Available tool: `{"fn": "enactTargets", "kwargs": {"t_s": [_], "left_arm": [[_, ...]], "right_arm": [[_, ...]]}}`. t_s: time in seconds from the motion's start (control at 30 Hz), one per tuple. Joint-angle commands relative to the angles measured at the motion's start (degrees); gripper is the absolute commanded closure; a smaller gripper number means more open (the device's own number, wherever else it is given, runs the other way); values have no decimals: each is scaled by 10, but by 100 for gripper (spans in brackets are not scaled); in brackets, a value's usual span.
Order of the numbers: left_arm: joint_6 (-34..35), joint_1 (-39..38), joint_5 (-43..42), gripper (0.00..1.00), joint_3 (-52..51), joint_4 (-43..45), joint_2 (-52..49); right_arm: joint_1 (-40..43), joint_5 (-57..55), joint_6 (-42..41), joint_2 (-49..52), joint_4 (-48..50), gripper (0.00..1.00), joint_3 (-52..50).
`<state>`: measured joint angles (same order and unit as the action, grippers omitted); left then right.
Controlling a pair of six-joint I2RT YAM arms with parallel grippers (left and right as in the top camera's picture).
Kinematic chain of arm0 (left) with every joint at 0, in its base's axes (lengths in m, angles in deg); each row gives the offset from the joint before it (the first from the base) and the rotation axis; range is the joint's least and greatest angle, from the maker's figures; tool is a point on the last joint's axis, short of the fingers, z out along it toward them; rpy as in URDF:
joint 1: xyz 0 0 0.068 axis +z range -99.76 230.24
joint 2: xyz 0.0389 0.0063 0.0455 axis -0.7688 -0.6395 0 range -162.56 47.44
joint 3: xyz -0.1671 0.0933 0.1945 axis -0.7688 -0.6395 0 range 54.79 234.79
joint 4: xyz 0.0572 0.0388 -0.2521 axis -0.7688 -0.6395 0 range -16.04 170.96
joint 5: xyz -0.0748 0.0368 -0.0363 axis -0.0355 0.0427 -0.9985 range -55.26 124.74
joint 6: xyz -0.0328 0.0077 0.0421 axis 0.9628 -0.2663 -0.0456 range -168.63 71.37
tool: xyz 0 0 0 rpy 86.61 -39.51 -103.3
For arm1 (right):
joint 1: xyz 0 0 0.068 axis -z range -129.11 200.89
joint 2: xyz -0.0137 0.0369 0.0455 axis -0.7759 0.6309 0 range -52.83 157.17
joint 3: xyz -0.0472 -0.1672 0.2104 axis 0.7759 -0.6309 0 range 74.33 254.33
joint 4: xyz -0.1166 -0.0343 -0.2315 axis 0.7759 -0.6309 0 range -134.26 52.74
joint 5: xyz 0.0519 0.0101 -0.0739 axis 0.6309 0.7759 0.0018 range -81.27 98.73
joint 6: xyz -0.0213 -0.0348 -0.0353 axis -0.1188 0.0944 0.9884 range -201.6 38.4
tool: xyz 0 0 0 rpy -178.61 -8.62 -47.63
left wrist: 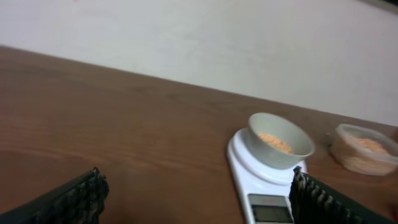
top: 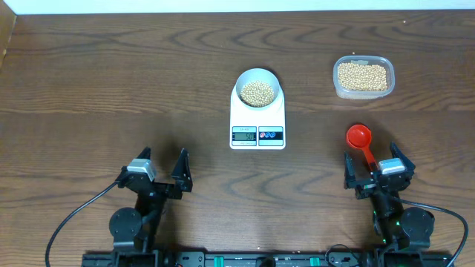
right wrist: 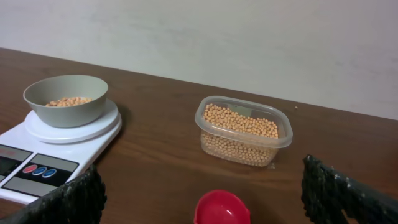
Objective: Scoop item into bowl and weigh 50g on scale
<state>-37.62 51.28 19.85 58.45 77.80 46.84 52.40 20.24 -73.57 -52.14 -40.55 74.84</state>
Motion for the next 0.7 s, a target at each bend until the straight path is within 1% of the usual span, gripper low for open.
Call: {"fn": "enactTargets", "kwargs": {"t_s": [0.0, 0.17, 0.33, 0.5, 0.67], "left_arm": [[7, 1, 32, 5, -25, 2, 5], [7, -1, 57, 5, -34, 1, 5], [7, -1, 100, 4, -34, -5, 5], [-36, -1, 100, 5, -34, -6, 5], [-55, -1, 100, 4, -34, -7, 5]], "right_arm": [[-7, -4, 6, -2, -2, 1, -2], [-7, -4, 6, -2, -2, 1, -2], [-7, -4, 6, -2, -2, 1, -2], [-7, -4, 6, -2, -2, 1, -2], [-7, -4, 6, -2, -2, 1, -2]]}}
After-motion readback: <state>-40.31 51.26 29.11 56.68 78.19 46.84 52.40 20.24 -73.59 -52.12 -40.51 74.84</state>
